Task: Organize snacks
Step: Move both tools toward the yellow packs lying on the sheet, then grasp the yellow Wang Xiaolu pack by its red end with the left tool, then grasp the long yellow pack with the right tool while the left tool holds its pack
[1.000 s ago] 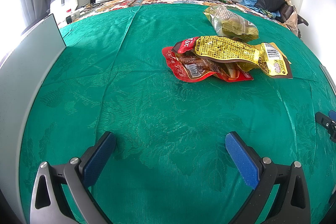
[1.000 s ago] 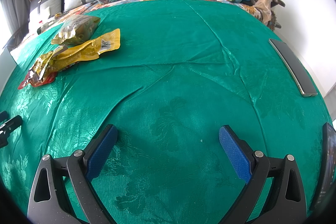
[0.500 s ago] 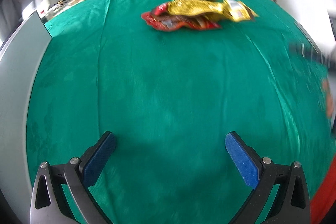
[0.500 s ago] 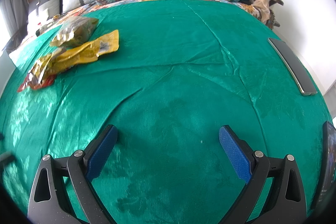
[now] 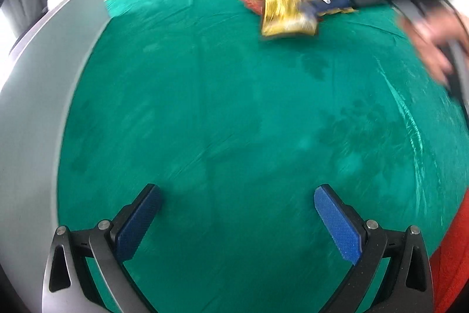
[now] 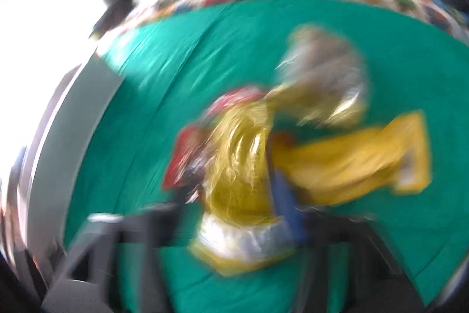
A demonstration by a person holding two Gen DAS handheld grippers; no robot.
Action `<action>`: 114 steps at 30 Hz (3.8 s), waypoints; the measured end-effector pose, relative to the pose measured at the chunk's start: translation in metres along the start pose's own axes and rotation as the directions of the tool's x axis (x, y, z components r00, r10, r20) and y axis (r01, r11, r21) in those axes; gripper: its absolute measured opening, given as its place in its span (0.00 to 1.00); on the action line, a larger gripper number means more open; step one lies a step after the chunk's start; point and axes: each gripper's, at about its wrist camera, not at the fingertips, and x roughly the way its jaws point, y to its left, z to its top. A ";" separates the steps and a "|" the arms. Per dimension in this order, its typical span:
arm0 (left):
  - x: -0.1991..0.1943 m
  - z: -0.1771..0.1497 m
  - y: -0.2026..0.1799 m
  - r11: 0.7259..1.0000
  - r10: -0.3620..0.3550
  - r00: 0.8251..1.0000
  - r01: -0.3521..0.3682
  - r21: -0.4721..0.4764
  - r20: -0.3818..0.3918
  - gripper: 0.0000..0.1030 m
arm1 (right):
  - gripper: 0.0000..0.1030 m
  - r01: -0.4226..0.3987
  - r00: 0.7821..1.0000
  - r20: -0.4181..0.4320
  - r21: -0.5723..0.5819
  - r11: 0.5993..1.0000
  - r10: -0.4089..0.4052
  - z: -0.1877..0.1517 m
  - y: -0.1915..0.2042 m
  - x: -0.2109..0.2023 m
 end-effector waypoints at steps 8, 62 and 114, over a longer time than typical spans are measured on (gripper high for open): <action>-0.020 -0.012 0.012 0.992 -0.123 0.992 0.124 -0.035 0.031 1.00 | 0.85 -0.005 0.986 0.166 0.012 1.000 0.002 -0.140 0.019 -0.079; 0.025 0.074 0.027 0.976 0.111 0.993 -0.100 -0.194 0.046 0.47 | 0.91 0.440 0.867 0.164 0.189 0.878 -0.470 -0.197 -0.038 -0.083; 0.045 0.065 0.049 0.960 0.171 0.974 -0.130 -0.249 0.152 1.00 | 0.90 0.432 0.891 -0.103 0.489 0.758 -0.442 0.013 -0.047 0.018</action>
